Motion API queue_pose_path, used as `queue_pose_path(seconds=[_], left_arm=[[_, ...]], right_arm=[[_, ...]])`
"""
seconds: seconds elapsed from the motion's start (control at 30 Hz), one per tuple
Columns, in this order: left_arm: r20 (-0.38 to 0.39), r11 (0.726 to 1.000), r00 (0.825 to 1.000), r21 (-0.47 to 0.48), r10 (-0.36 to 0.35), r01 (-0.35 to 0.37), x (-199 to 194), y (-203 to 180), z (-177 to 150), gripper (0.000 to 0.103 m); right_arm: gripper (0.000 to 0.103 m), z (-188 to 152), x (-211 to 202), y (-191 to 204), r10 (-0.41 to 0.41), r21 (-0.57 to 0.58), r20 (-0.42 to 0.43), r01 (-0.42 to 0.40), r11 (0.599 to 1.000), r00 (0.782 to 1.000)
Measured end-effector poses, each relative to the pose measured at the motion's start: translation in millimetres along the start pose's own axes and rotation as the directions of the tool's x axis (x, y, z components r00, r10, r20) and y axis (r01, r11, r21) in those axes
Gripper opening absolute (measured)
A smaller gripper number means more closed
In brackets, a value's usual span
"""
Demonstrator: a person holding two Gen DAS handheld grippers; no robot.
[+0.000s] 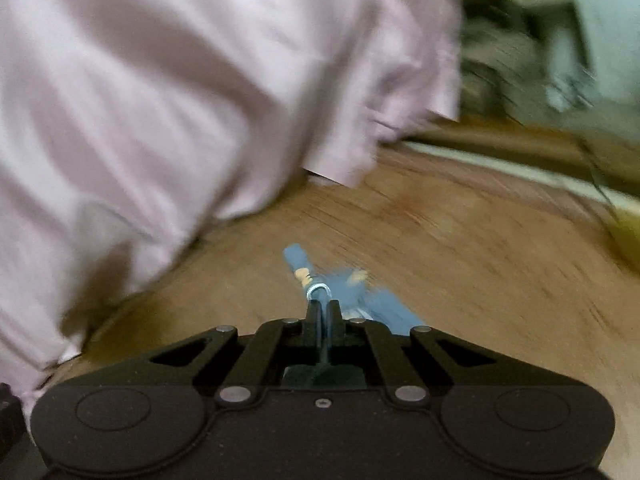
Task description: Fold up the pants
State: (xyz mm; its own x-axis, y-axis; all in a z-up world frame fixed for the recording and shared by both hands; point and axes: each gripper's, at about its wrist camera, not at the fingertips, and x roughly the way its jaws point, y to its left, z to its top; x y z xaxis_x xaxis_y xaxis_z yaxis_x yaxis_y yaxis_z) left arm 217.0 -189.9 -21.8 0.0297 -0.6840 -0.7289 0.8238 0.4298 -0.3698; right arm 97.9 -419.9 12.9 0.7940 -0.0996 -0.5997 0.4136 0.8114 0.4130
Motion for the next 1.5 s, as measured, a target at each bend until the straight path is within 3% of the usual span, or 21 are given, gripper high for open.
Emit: queue_pose_path(seconds=[0.1,0.2,0.3,0.37,0.4,0.57,0.67,0.8,0.83,0.87,0.93,0.97,1.0,1.07,1.27,1.4,1.5], left_arm=[[-0.087,0.997,0.996,0.071,0.015,-0.009,20,-7,-4,0.000],[-0.132,0.996,0.991,0.092,0.021,-0.009,32,-7,1,0.001],[-0.134,0.996,0.991,0.082,-0.005,0.016,27,0,17,0.013],[-0.121,0.992,0.993,0.125,0.018,-0.003,20,1,32,0.019],[-0.117,0.989,0.993,0.149,0.030,-0.012,17,3,40,0.024],[-0.088,0.951,0.996,0.308,0.009,0.019,43,2,113,0.046],[-0.062,0.935,0.997,0.349,-0.035,0.055,73,-2,145,0.046],[-0.074,0.955,0.997,0.292,-0.022,0.042,108,5,168,0.046],[-0.081,0.955,0.997,0.293,-0.013,0.036,118,6,170,0.046],[-0.093,0.955,0.996,0.295,-0.005,0.032,126,7,172,0.046],[-0.135,0.954,0.991,0.297,-0.001,0.042,138,7,171,0.039],[-0.141,0.953,0.990,0.301,0.010,0.033,143,7,170,0.016],[-0.145,0.951,0.989,0.308,0.026,0.021,146,6,170,0.006],[-0.136,0.951,0.990,0.309,0.029,0.015,144,6,168,0.003],[-0.084,0.957,0.995,0.290,0.048,-0.022,115,0,173,0.002],[-0.056,0.932,0.991,0.350,0.120,-0.093,112,-10,178,0.002],[-0.098,0.910,0.975,0.387,0.200,-0.148,137,-15,179,0.003]], right_arm=[[0.004,-21,2,-28,-0.052,0.111,-0.036,0.056,0.992,0.998],[0.016,-36,3,-41,-0.075,0.147,-0.047,0.081,0.986,0.996],[0.035,-40,3,-45,-0.070,0.123,-0.059,0.077,0.989,0.996],[0.055,-41,4,-46,-0.073,0.102,-0.055,0.079,0.992,0.996],[0.056,-42,2,-47,-0.074,0.098,-0.048,0.078,0.992,0.996],[0.056,-39,-1,-56,-0.078,0.133,-0.019,0.079,0.988,0.997],[0.051,-39,1,-63,-0.082,0.147,-0.014,0.083,0.986,0.997],[0.047,-38,7,-70,-0.115,0.172,-0.007,0.115,0.978,0.993],[0.043,-37,8,-72,-0.121,0.175,-0.006,0.120,0.977,0.993],[0.032,-36,10,-73,-0.126,0.178,-0.003,0.125,0.976,0.992],[0.012,-36,12,-74,-0.142,0.172,0.001,0.139,0.975,0.990],[0.010,-36,12,-74,-0.151,0.164,0.007,0.148,0.975,0.988],[0.009,-36,12,-73,-0.151,0.155,0.014,0.147,0.977,0.988],[0.008,-35,8,-68,-0.144,0.121,0.041,0.138,0.983,0.989],[0.008,-31,-5,-45,-0.058,-0.021,0.142,0.062,0.998,0.988],[0.008,-31,13,-46,-0.108,-0.025,0.080,0.110,0.994,0.991],[0.027,-33,32,-54,-0.196,-0.039,0.003,0.196,0.980,0.981]])
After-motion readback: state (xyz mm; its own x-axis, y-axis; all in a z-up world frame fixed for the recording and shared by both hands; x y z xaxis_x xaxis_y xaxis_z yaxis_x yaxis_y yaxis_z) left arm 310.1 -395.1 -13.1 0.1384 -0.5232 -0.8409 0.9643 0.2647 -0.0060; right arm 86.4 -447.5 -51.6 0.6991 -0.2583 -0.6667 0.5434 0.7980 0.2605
